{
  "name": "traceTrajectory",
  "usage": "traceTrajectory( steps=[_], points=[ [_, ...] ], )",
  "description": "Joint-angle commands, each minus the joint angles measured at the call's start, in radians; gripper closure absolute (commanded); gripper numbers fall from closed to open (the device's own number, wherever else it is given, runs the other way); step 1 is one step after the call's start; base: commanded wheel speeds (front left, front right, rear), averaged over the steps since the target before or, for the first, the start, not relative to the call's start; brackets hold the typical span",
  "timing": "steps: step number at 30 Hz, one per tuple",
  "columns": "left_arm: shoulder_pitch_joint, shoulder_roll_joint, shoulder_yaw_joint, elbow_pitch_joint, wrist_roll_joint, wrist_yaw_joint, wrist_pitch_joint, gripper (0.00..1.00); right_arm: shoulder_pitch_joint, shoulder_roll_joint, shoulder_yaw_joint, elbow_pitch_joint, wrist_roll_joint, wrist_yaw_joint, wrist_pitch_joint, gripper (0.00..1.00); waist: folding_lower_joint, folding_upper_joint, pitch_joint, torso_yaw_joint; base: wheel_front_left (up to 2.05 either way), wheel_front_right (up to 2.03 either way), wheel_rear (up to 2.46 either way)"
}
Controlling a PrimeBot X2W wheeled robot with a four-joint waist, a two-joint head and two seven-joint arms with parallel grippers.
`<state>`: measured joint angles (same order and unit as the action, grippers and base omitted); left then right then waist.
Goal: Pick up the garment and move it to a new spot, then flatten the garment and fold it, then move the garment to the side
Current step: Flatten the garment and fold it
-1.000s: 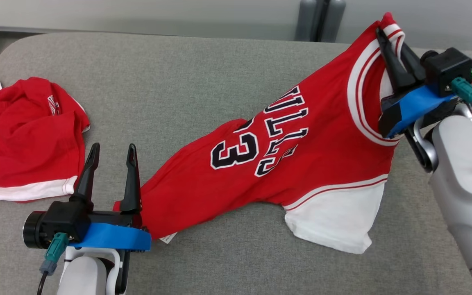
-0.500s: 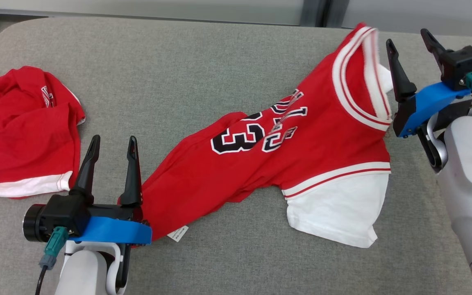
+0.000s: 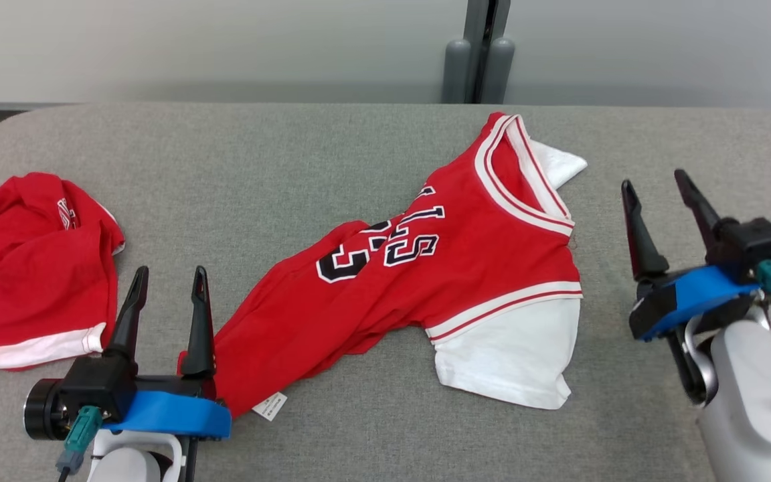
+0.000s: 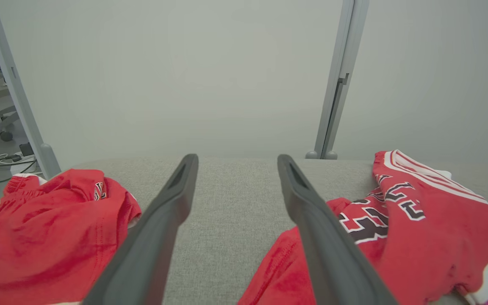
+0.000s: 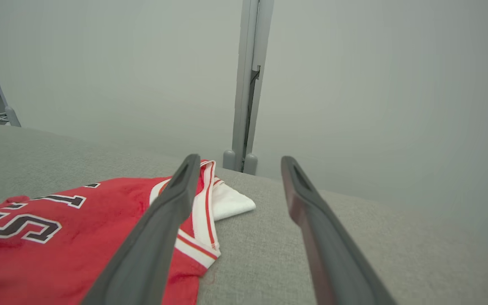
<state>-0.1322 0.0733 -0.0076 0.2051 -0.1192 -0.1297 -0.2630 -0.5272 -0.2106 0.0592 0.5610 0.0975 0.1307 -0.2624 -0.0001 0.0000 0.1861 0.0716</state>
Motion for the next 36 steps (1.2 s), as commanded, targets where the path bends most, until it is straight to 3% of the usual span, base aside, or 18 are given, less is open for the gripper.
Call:
traceTrajectory(
  steps=[1, 11, 20, 28, 36],
  points=[
    [0.012, 0.005, 0.007, 0.001, 0.006, -0.001, -0.003, 0.0, 0.043, 0.014, -0.005, -0.02, 0.015, 0.0, -0.003, 0.0, 0.0001, 0.0, -0.027, -0.021, 0.0, 0.0, 0.0],
    [0.077, 0.003, 0.033, -0.002, 0.029, -0.001, -0.003, 0.0, 0.308, 0.105, -0.045, -0.221, 0.011, 0.0, -0.004, 0.0, 0.0001, 0.0, -0.075, -0.047, 0.0, 0.0, 0.0],
    [0.101, -0.003, 0.059, 0.004, 0.062, -0.001, -0.003, 0.0, 0.495, 0.153, -0.05, -0.28, -0.007, 0.0, -0.003, 0.0, 0.0001, 0.0, -0.1, -0.043, 0.0, 0.0, 0.0],
    [0.095, -0.008, 0.064, 0.006, 0.066, -0.001, -0.003, 0.0, 0.479, 0.16, -0.018, -0.262, -0.018, 0.0, -0.003, 0.0, 0.0001, 0.0, -0.1, -0.036, 0.0, 0.0, 0.0],
    [0.078, -0.01, 0.057, 0.003, 0.059, -0.001, -0.003, 0.0, 0.397, 0.159, 0.025, -0.143, -0.013, 0.0, -0.003, 0.0, 0.0001, 0.0, -0.085, -0.012, 0.0, 0.0, 0.0]
  ],
)
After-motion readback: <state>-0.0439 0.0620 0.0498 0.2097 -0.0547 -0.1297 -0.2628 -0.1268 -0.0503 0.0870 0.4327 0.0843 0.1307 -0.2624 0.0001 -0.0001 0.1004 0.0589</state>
